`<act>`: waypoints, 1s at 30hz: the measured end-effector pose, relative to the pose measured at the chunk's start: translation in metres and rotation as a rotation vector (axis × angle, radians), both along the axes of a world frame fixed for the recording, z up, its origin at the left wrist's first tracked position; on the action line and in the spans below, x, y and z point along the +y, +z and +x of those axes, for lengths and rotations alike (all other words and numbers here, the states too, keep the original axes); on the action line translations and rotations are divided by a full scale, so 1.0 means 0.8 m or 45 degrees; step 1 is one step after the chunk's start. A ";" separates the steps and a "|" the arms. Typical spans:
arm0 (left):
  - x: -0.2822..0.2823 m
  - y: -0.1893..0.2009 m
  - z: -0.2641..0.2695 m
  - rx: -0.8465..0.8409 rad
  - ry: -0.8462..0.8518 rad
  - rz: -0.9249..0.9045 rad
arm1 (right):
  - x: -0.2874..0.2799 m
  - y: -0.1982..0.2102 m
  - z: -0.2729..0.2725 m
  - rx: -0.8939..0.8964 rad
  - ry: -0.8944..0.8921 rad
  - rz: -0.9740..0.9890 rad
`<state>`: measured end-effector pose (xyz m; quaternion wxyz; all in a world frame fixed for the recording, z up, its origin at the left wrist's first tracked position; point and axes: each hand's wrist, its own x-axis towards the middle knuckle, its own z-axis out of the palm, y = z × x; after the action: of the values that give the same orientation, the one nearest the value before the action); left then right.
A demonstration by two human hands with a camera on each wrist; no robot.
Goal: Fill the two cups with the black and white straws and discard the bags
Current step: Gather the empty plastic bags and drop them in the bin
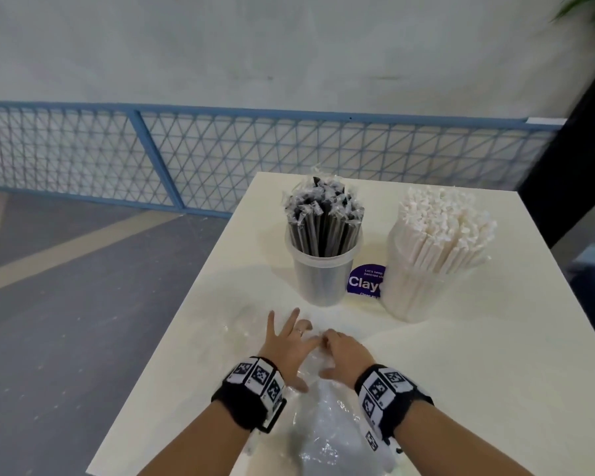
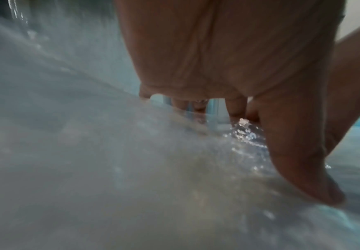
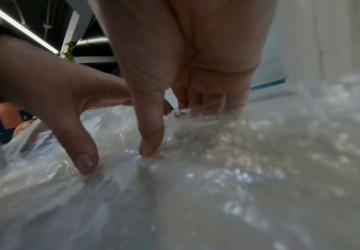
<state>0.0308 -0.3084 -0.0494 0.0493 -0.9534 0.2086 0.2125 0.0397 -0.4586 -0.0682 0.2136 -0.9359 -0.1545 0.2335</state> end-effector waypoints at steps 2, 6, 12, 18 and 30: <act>0.013 0.005 -0.006 -0.129 0.030 -0.001 | -0.001 0.000 -0.001 0.052 -0.090 0.051; 0.045 0.019 -0.023 -0.594 0.544 -0.412 | -0.011 0.013 -0.004 -0.006 -0.224 0.337; 0.088 0.030 -0.042 -0.043 1.377 -1.664 | -0.013 0.071 -0.015 -0.135 -0.222 0.948; 0.101 0.034 -0.047 0.542 1.168 -2.315 | 0.001 0.098 -0.033 -0.105 -0.292 1.249; 0.094 0.096 -0.031 0.162 0.998 -2.176 | 0.001 0.150 -0.056 -0.331 -0.330 1.227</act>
<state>0.0057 -0.2333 0.0271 -0.7533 -0.6552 -0.0395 0.0407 -0.0047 -0.4581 0.0517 0.6268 -0.7640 -0.1524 -0.0108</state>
